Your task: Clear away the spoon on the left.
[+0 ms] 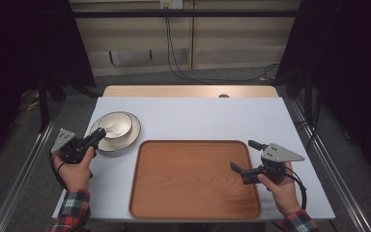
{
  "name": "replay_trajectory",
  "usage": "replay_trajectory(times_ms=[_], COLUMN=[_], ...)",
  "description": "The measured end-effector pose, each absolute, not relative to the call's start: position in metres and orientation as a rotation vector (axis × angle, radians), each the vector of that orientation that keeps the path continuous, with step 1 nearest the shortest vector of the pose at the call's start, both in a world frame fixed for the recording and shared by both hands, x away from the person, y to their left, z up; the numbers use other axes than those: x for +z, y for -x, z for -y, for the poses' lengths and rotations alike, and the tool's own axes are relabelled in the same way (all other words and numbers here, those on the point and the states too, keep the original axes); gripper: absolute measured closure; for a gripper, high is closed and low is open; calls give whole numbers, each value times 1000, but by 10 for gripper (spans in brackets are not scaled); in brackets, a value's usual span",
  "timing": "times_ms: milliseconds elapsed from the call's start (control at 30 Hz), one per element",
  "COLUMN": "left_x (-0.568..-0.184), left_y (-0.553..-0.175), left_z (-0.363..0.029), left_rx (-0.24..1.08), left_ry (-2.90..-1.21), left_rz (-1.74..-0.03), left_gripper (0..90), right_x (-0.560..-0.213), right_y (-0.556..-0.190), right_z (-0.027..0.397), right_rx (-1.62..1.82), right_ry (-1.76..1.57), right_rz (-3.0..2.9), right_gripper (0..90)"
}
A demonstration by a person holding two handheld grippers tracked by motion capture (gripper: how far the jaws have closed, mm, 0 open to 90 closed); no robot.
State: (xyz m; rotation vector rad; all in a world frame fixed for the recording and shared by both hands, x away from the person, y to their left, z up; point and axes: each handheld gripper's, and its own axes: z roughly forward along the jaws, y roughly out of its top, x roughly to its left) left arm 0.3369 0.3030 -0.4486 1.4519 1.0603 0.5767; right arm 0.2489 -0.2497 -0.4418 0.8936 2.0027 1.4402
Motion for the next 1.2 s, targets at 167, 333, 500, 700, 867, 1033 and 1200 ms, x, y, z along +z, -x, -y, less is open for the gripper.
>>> replay_trajectory(times_ms=[167, 333, 500, 700, 867, 1033, 1200], left_x=[-444, -443, -441, -440, -436, -434, -433], left_y=[-341, -346, -352, -359, -368, -374, -383], left_z=[-303, -306, -306, -303, -298, -294, -287], left_rx=[596, 590, 595, 600, 598, 601, 603], left_ry=[-1448, -1429, -1427, -1410, -1392, -1378, -1351], left_rz=[-1054, -1057, -1047, -1058, -1058, -1061, -1066], left_gripper=[840, 842, 843, 844, 848, 852, 854], right_x=[-442, -442, -442, -442, -442, -442, -442], right_y=[-249, -249, -250, -250, -250, -250, -250], right_z=[251, 250, 250, 250, 250, 250, 251], right_rx=[1435, 1437, 1433, 1437, 1440, 1440, 1443], right_ry=[-906, -905, -907, -909, -907, -902, -908], right_rz=[-1992, -1995, -1990, -1988, -1989, -1989, -1987], right_gripper=[12, 12, 12, 12, 12, 12, 12])
